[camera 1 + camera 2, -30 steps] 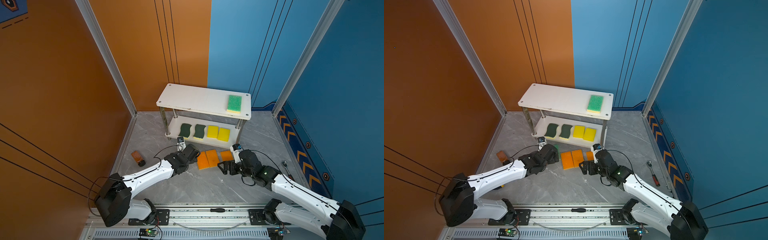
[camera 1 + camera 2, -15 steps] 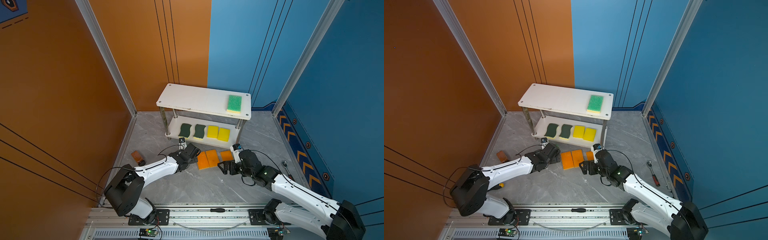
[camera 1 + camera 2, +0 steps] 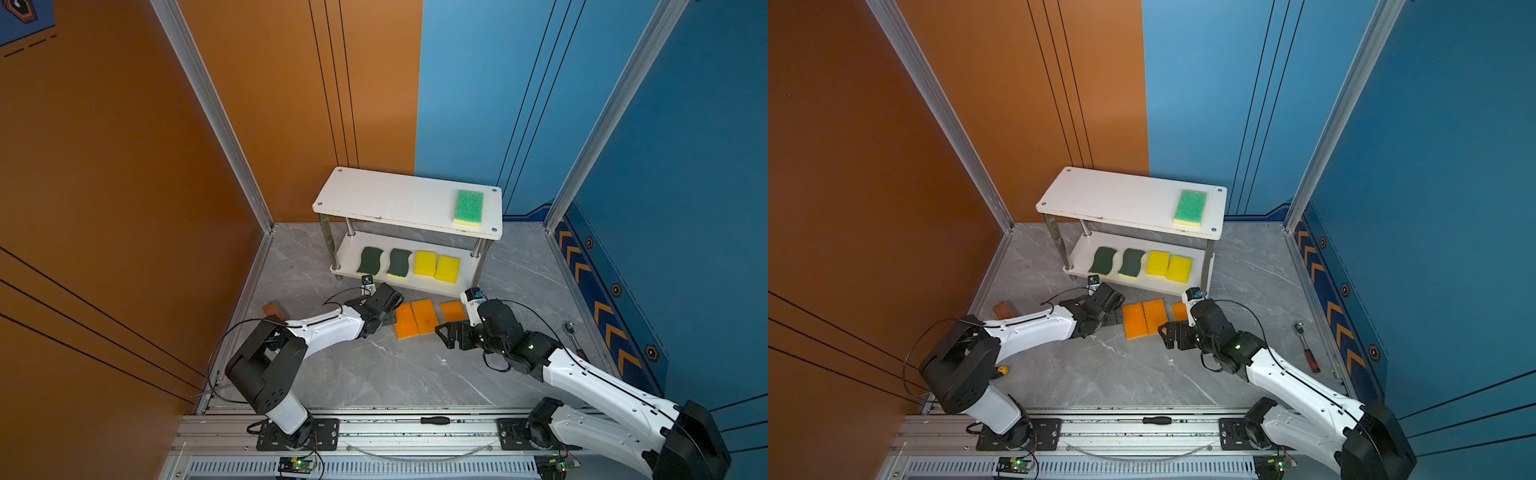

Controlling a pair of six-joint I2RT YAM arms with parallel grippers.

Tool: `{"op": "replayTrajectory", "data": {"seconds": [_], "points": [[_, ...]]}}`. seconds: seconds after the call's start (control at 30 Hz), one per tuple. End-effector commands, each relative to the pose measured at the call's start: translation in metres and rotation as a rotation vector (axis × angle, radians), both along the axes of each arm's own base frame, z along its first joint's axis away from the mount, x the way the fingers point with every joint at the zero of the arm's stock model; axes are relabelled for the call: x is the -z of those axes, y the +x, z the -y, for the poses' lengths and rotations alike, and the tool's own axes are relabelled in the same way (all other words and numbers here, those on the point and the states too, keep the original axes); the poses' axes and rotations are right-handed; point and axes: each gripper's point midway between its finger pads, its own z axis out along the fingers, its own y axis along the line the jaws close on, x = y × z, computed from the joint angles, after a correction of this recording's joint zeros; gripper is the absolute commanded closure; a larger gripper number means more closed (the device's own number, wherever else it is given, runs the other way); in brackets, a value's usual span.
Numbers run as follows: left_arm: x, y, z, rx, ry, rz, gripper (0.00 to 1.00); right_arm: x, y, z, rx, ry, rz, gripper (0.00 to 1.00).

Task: Place and organize the cleaning sponges onto the shelf
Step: 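Move the left gripper over the green sponge beside the orange sponges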

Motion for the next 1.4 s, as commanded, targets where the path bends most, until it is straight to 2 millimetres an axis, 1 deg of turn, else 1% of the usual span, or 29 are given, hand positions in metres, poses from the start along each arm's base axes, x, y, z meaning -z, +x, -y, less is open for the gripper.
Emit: {"op": "replayTrajectory", "data": {"seconds": [0.0,0.27,0.7,0.87,1.03,1.37], "points": [[-0.003,0.009,0.007,0.012,-0.019,-0.001,0.02,-0.011,0.004,-0.002,0.007,0.007,0.029,0.0],[0.001,0.017,0.015,0.019,-0.02,-0.008,0.02,-0.012,0.004,-0.002,0.005,0.007,0.032,0.0],[0.014,0.019,0.012,0.005,-0.009,-0.04,0.02,-0.011,0.004,-0.001,0.003,0.001,0.033,0.0],[0.012,0.018,0.01,-0.002,-0.009,-0.034,0.0,-0.009,0.004,-0.001,0.004,-0.002,0.031,0.0],[0.014,0.018,0.008,-0.003,-0.006,-0.042,0.04,-0.009,0.003,-0.001,0.003,-0.002,0.029,0.0],[0.018,0.017,0.006,-0.002,-0.004,-0.053,0.05,-0.01,0.004,-0.001,0.005,-0.002,0.032,0.0]]}}
